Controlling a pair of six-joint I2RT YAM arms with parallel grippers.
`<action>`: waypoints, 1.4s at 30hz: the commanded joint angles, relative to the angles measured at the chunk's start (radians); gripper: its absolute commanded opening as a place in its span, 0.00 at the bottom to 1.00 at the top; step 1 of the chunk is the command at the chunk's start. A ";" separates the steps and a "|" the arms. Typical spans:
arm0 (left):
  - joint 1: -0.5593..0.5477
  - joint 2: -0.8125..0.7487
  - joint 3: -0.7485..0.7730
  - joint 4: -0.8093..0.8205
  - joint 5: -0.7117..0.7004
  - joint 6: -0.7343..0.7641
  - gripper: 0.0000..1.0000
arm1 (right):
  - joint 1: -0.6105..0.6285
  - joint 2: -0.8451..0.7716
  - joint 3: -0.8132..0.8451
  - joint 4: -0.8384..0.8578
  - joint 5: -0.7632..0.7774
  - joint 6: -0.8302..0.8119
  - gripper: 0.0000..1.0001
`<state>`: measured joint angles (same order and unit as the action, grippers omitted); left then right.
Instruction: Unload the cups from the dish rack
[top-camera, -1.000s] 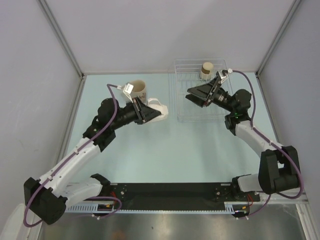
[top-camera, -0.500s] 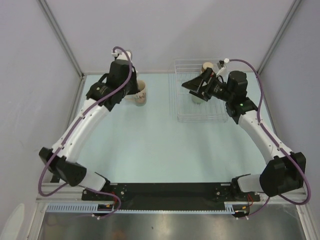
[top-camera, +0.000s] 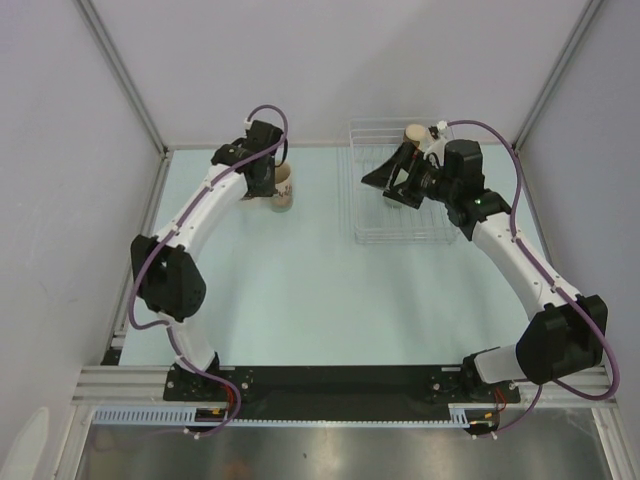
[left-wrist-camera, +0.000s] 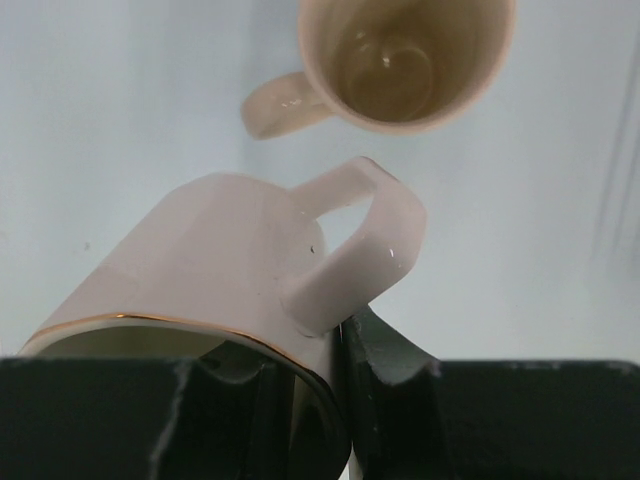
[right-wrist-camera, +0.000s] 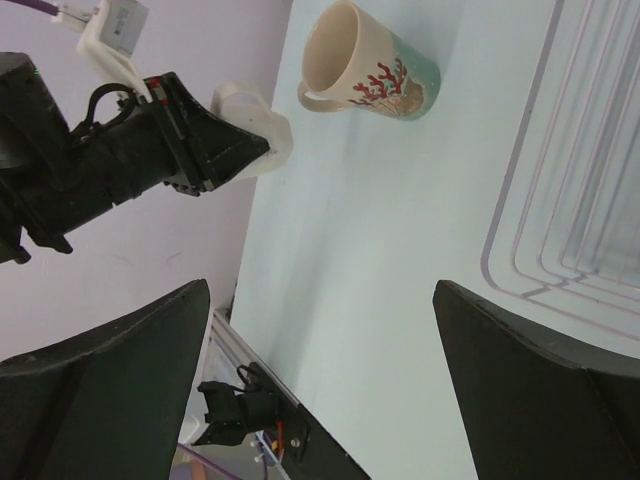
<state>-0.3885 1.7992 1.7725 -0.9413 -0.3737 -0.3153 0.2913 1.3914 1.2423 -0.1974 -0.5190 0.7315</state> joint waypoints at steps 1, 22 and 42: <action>-0.007 0.006 -0.011 0.082 0.067 -0.013 0.00 | 0.003 -0.002 0.017 0.000 0.013 -0.024 1.00; -0.007 0.100 -0.174 0.254 0.260 -0.027 0.00 | -0.007 -0.022 -0.032 -0.011 0.033 -0.050 1.00; -0.007 0.209 -0.186 0.305 0.326 -0.054 0.00 | -0.035 -0.020 -0.035 -0.034 0.013 -0.072 1.00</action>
<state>-0.3935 1.9923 1.5761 -0.6888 -0.0635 -0.3515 0.2588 1.3914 1.2079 -0.2310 -0.4965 0.6777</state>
